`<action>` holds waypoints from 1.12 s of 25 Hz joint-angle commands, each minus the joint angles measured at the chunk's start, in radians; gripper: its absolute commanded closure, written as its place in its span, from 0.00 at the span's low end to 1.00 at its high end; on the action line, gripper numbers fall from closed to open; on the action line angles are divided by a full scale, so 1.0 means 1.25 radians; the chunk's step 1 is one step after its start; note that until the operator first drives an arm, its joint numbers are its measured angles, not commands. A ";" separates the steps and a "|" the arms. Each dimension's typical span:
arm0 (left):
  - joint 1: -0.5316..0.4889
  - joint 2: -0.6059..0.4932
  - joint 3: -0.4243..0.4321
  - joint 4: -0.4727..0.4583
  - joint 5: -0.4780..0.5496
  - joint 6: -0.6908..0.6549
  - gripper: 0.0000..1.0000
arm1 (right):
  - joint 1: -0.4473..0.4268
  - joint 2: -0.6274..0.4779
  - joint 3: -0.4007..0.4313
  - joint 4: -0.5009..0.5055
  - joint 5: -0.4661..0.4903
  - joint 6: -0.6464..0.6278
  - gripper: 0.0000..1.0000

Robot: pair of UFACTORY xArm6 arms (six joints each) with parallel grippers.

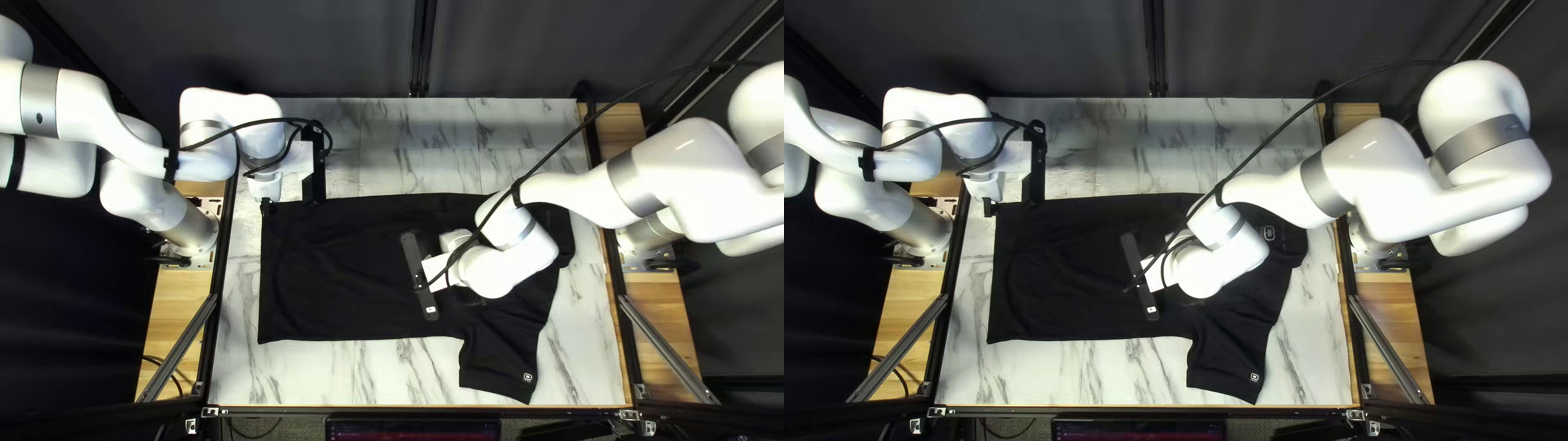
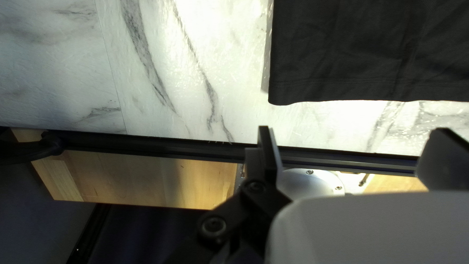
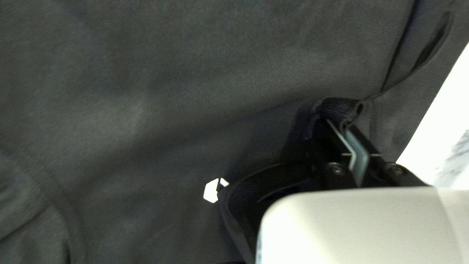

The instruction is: Fold t-shirt

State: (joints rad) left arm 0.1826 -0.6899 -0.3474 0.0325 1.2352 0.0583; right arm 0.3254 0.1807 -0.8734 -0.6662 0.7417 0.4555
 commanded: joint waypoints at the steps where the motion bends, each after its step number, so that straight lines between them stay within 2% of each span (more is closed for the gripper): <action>1: 0.000 0.000 0.000 0.000 0.000 0.000 0.00 | 0.019 -0.042 0.026 -0.010 -0.011 0.026 1.00; 8: 0.000 0.000 0.000 0.000 0.000 0.000 0.00 | 0.013 -0.118 0.108 -0.062 -0.080 0.112 1.00; 15: 0.000 0.000 0.000 0.000 0.000 0.000 0.00 | -0.006 -0.066 0.082 -0.097 -0.133 0.186 1.00; 19: 0.000 0.000 0.000 0.000 0.000 0.000 0.00 | 0.027 -0.083 0.074 -0.056 -0.097 0.173 1.00; 28: 0.000 0.000 0.000 0.000 0.000 0.000 0.00 | 0.085 -0.155 0.109 0.029 -0.020 0.164 1.00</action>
State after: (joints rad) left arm 0.1826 -0.6899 -0.3474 0.0325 1.2352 0.0583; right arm 0.4241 -0.0011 -0.7395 -0.6536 0.6999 0.6701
